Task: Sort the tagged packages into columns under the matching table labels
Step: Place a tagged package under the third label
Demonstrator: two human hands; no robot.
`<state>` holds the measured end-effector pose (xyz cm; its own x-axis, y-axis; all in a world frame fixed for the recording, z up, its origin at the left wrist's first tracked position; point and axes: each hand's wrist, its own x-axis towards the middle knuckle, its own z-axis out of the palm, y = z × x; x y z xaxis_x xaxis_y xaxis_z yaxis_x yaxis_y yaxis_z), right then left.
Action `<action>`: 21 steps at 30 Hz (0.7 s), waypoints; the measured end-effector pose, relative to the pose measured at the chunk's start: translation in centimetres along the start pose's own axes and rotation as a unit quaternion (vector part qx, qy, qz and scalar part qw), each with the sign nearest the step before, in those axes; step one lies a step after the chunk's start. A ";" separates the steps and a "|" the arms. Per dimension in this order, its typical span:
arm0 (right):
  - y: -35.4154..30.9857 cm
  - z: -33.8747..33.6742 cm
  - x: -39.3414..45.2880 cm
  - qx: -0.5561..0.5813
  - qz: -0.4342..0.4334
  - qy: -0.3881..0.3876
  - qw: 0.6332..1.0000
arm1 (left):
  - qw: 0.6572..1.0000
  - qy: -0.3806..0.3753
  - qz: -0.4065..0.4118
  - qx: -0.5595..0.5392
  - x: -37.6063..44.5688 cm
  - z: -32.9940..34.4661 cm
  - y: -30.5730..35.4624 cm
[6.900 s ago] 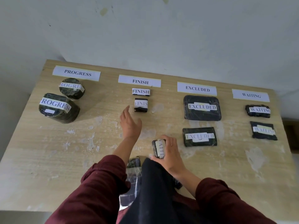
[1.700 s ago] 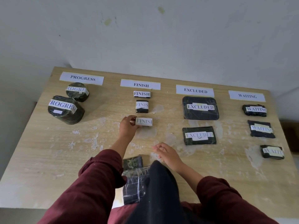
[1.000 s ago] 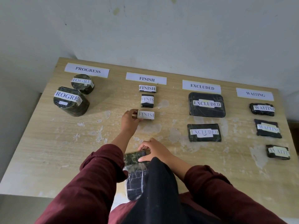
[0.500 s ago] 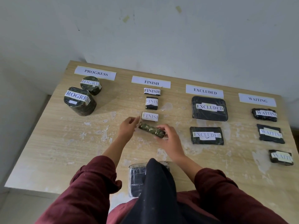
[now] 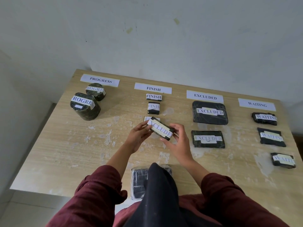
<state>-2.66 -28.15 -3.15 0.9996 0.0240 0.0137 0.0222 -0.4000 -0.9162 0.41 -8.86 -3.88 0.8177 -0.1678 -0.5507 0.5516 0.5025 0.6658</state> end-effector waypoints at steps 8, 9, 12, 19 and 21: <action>-0.9 0.5 0.1 0.060 0.150 -0.029 0.986 | 0.999 0.036 0.023 -0.014 -1.0 0.2 -0.1; -1.0 0.7 0.1 0.111 0.186 -0.035 0.976 | 0.998 0.048 0.024 -0.014 -1.2 0.2 -0.2; -0.8 1.0 0.2 0.293 0.298 0.022 0.908 | 0.999 0.050 0.012 -0.016 -1.9 0.4 -0.9; 2.5 -4.0 -1.1 0.398 0.358 0.220 0.815 | 0.950 0.012 -0.010 0.312 -0.9 4.4 -4.1; 4.0 -6.2 -2.4 0.383 0.369 0.290 0.796 | 0.907 0.020 0.028 0.419 0.2 6.1 -5.8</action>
<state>-4.87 -35.48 -4.31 0.5808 -0.4738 -0.6619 -0.3684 0.5721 -0.7328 -1.63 -16.99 -4.77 0.8510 -0.1229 -0.5105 0.4544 -0.3147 0.8333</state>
